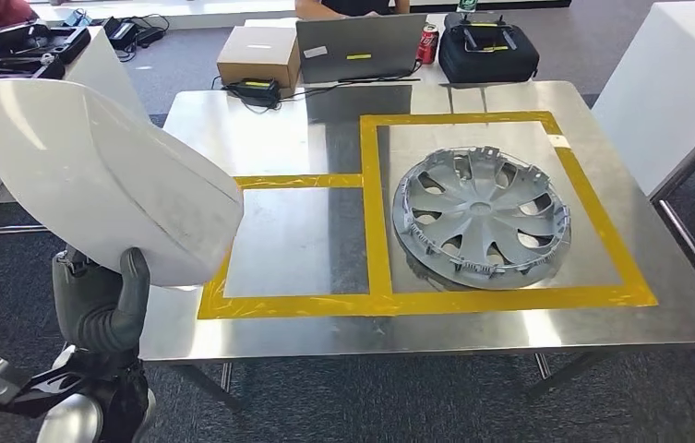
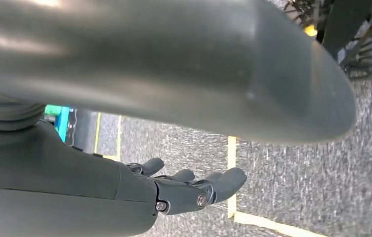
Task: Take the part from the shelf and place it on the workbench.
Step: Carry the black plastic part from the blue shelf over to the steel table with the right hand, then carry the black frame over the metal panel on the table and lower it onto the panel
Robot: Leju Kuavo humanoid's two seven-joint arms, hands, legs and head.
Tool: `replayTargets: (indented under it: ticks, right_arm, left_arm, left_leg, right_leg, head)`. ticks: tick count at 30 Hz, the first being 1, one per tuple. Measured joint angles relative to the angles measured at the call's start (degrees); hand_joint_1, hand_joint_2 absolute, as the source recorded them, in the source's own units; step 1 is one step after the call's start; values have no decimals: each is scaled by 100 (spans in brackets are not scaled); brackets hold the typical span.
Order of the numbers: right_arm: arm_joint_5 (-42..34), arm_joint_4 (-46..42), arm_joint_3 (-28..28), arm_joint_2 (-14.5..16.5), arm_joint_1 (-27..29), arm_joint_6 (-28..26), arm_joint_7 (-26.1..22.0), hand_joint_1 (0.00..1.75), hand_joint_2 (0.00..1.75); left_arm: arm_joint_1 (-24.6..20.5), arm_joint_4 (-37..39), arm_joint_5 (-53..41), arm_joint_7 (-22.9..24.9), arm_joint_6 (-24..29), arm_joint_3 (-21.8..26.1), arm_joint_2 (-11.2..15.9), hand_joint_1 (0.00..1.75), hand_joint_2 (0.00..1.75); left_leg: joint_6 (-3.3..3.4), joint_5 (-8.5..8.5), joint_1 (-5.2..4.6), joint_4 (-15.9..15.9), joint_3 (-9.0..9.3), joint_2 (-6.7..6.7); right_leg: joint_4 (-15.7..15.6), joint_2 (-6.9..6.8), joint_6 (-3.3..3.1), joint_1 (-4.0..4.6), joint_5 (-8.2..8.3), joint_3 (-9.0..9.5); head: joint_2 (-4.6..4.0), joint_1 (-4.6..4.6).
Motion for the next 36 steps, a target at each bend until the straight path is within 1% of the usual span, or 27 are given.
replayTargets:
  ticks: [1,2,3,4,5,6,7,8,9,10,11,12,14,15,17,19,20,21,23,25,27,29,31,33,34,36]
  right_arm:
    - [1,0,0,-1,-5,0,1,0,0]
    - [2,0,0,-2,-12,0,0,0,0]
    - [3,0,0,-3,-19,-1,-1,0,0]
    - [4,0,0,-3,-23,-1,0,0,0]
    - [4,0,0,-3,-22,-2,1,0,0]
    - [5,0,0,-3,-19,-2,2,0,0]
    - [6,0,0,-3,-18,-3,2,0,0]
    - [7,0,0,-3,-19,-5,2,0,0]
    - [7,0,0,-3,-21,-16,2,0,0]
    - [7,0,0,-3,-20,-33,3,0,0]
    - [7,0,0,-5,-17,-53,3,0,0]
    - [7,0,0,-8,-9,-73,4,0,0]
    - [8,0,0,-12,3,-90,4,0,0]
    - [9,0,0,-13,1,-91,3,0,0]
    - [20,0,0,-13,-15,-90,0,0,0]
    - [57,0,0,-13,-26,-87,-7,0,0]
    - [80,0,0,-13,-33,-83,-12,0,0]
    - [104,0,0,-13,-49,-78,-17,0,0]
    - [152,0,0,-12,-99,-65,-23,0,0]
    - [201,0,0,-11,-141,-58,-16,0,0]
    - [213,0,0,-10,-153,-65,14,0,0]
    - [192,0,0,-10,-144,-79,75,0,0]
    - [180,0,-2,-11,-134,-85,161,0,0]
    - [178,0,-7,-12,-133,-84,244,0,0]
    - [173,0,-11,-13,-133,-84,275,0,0]
    - [147,0,-25,-11,-135,-91,303,0,0]
  left_arm:
    - [1,0,0,1,4,1,1,175,175]
    - [7,4,-1,1,7,1,1,175,175]
    - [14,14,-1,1,8,1,2,175,175]
    - [20,27,0,2,9,1,3,175,175]
    - [23,42,1,2,10,1,5,175,175]
    - [22,56,1,1,9,1,7,175,175]
    - [18,68,2,1,8,1,8,175,175]
    - [11,80,2,1,7,1,10,175,175]
    - [0,90,2,3,4,0,11,175,175]
    - [-13,100,2,8,3,-1,13,175,175]
    - [-28,111,2,19,2,-2,13,175,175]
    - [-49,128,2,43,-1,-2,15,175,175]
    - [-123,213,2,112,-15,4,20,175,175]
    - [-173,281,2,148,-34,9,24,175,175]
    - [-281,439,3,245,-78,19,33,175,175]
    - [-504,762,10,513,-134,42,53,175,175]
    - [-723,1076,17,709,-163,69,71,175,175]
    - [-1018,1542,24,892,-185,110,93,175,175]
    - [-1766,2768,11,1173,-167,228,149,175,175]
    - [-2608,4150,-108,1510,2,371,208,175,175]
    - [-3396,5392,-412,2141,349,463,296,175,175]
    - [-4027,6340,-798,2885,607,484,392,175,175]
    - [-4520,7023,-1171,3536,671,463,463,175,175]
    - [-4887,7493,-1486,3989,674,397,519,175,175]
    - [-5024,7664,-1583,4111,657,353,539,175,175]
    - [-5226,7922,-1688,4152,602,281,558,175,175]
  left_leg:
    - [-21,-150,11,253,-111,-151]
    - [-31,-336,14,619,-281,-279]
    - [-36,-502,14,1014,-480,-339]
    - [-38,-590,14,1321,-647,-362]
    - [-36,-567,14,1445,-734,-371]
    - [-27,-427,16,1338,-711,-382]
    - [-13,-202,21,1019,-586,-415]
    - [7,2,28,621,-419,-478]
    - [27,148,33,266,-274,-536]
    - [48,226,35,22,-177,-587]
    - [63,232,37,-81,-145,-614]
    - [73,234,33,-102,-147,-613]
    - [99,249,25,-106,-145,-621]
    - [115,255,18,-105,-141,-627]
    - [144,265,10,-103,-137,-636]
    - [167,272,2,-100,-141,-651]
    - [178,278,-2,-100,-143,-663]
    - [186,283,-6,-99,-146,-674]
    - [193,297,-13,-97,-155,-680]
    - [187,315,-15,-96,-167,-673]
    - [175,331,-12,-97,-180,-660]
    - [162,344,-5,-97,-192,-648]
    - [156,352,3,-98,-201,-649]
    - [153,354,9,-100,-205,-657]
    - [153,354,10,-101,-206,-660]
    - [152,354,11,-103,-207,-662]
  right_leg:
    - [-11,51,-31,-16,8,9]
    - [-10,107,-50,-15,6,8]
    - [-8,169,-62,-11,4,6]
    - [-6,242,-67,-8,2,6]
    - [-3,317,-68,-6,1,8]
    - [1,391,-65,-6,0,14]
    - [8,468,-56,-8,-4,22]
    - [15,527,-43,-9,-8,27]
    - [33,589,-19,-3,-14,22]
    - [42,635,12,2,-15,12]
    - [52,661,25,11,-22,-2]
    - [58,681,25,18,-22,-14]
    - [37,668,1,17,-17,-7]
    - [19,660,5,14,-3,2]
    - [-13,650,36,7,17,16]
    - [-34,636,57,1,29,25]
    - [-41,623,70,-1,33,29]
    - [-46,610,90,-5,37,32]
    - [-51,598,138,-14,53,28]
    - [-51,606,169,-19,74,13]
    - [-48,624,175,-17,97,-10]
    - [-44,637,168,-13,111,-30]
    - [-41,637,164,-6,116,-39]
    - [-39,632,160,-1,115,-42]
    - [-38,630,158,0,114,-42]
    - [-37,628,155,0,111,-45]
  head:
    - [0,-11]
    - [0,-20]
    - [0,-24]
    - [0,-25]
    - [0,-26]
    - [0,-27]
    - [0,-28]
    - [0,-28]
    - [0,-31]
    - [0,-29]
    - [0,-31]
    - [0,-29]
    - [0,-27]
    - [0,-25]
    - [0,-25]
    - [0,-26]
    - [0,-25]
    - [0,-25]
    - [0,-26]
    - [0,-26]
    - [0,-27]
    - [0,-29]
    - [0,-28]
    - [0,-28]
    - [0,-28]
    - [0,-29]
